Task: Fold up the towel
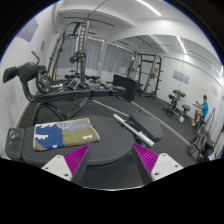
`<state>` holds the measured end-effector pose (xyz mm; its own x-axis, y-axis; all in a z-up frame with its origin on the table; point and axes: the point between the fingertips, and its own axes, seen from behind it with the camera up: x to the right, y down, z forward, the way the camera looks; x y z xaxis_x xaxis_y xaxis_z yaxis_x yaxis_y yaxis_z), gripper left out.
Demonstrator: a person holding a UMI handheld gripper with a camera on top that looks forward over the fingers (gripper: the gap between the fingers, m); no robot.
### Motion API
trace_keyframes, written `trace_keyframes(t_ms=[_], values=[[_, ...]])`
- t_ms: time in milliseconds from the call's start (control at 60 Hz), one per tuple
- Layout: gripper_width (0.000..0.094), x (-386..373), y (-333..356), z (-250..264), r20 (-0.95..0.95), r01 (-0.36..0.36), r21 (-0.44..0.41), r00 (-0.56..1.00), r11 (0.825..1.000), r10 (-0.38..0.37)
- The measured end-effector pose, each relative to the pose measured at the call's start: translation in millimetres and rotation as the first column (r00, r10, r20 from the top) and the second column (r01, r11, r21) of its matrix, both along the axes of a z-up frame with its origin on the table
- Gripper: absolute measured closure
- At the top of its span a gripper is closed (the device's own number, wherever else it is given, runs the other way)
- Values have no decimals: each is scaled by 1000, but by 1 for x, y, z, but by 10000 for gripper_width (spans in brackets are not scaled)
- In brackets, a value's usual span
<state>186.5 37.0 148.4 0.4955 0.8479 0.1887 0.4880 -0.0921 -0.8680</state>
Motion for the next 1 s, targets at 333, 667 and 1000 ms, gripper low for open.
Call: trace_keyframes(t_ms=[333, 667, 1000], values=[[80, -20, -14, -2, -3, -38, 2, 999, 999, 38], [81, -53, -85, 7, -36, -200, 0, 979, 980, 200], [82, -76, -184, -4, -56, -394, -114, 919, 912, 390]])
